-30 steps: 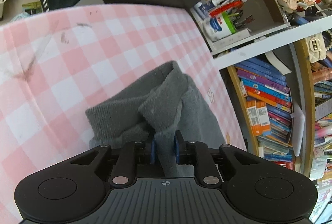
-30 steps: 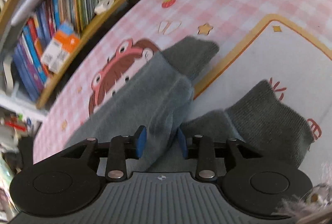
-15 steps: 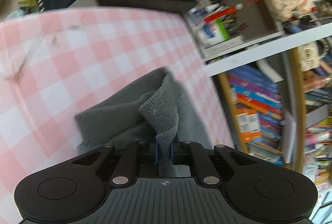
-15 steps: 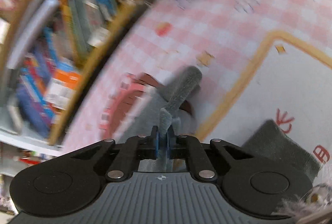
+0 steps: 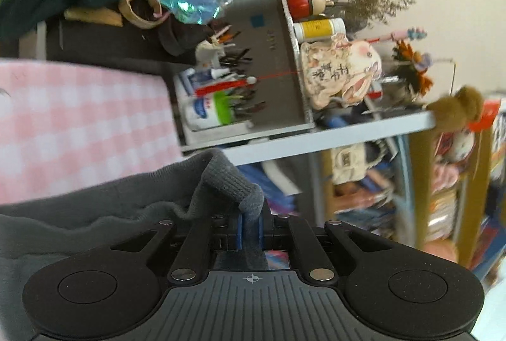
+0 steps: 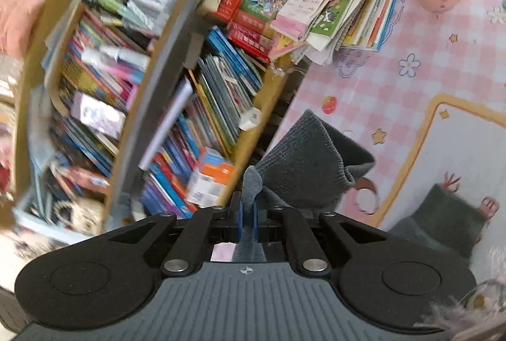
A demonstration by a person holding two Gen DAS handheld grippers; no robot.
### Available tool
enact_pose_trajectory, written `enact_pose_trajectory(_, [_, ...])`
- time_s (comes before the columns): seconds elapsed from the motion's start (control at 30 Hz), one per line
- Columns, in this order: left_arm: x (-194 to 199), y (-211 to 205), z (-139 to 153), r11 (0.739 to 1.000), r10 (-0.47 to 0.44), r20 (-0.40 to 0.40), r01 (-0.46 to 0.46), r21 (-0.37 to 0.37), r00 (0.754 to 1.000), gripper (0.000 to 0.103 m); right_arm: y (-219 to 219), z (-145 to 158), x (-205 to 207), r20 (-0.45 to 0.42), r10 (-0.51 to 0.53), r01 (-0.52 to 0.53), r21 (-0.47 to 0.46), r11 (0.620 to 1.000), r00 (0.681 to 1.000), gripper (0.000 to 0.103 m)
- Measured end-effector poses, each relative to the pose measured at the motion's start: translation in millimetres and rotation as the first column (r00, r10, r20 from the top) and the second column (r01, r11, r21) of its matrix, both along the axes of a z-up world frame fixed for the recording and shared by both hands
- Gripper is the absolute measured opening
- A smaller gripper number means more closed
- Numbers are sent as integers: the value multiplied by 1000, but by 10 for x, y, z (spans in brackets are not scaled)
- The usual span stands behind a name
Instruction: Fold clothes
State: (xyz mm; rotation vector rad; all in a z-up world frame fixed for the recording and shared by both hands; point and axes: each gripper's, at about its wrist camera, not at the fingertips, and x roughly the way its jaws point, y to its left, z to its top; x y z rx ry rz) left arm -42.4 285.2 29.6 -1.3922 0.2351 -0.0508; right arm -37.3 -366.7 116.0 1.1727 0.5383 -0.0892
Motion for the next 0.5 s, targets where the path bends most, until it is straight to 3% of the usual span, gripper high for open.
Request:
enact_pose_trajectory(0.07, [184,6,-100,1000,9,-35,-10,-26,999,7,-21,-61,67,3,-32,32,21,999,999,6])
enact_pose_trajectory(0.27, [764,84,-492,996,3,-179,-18,-84,984,7,-81,-726,614,-166,-90,103,71,992,982,6])
enact_pose_trajectory(0.33, [972,98,-545,998,-1,-221,-11,-55,975,7,-79,-893,900,-207,-90,104,58,993,974,6])
enact_pose_trajectory(0.43, [1363,154,-572,1000,-5,-280,6,3,960,9,-38,-981,1367,-206,-82,89,24,996,975,6])
enact_pose_trajectory(0.5, [1526,204,-600,999,41,-329,-50,-21,943,16,-17,-985,1646,-165,-77,82,24,996,983,8])
